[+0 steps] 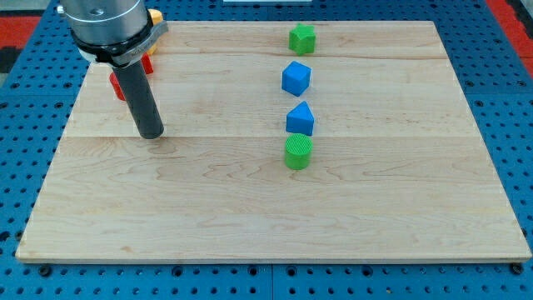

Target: Push red star into green star

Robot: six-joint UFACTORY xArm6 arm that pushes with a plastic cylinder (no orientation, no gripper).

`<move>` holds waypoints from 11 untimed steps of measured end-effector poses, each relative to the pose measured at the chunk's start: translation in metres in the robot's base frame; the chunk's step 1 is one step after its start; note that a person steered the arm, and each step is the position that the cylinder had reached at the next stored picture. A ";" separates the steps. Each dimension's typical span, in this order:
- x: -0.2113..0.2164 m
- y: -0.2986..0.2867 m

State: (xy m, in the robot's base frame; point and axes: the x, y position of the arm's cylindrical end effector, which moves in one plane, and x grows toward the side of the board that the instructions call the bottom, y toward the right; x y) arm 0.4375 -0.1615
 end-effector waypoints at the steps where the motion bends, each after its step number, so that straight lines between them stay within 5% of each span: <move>1: 0.001 0.002; 4: 0.033 -0.031; 6: -0.037 -0.144; 11: -0.070 -0.140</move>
State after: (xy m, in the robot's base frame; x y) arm 0.3677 -0.3019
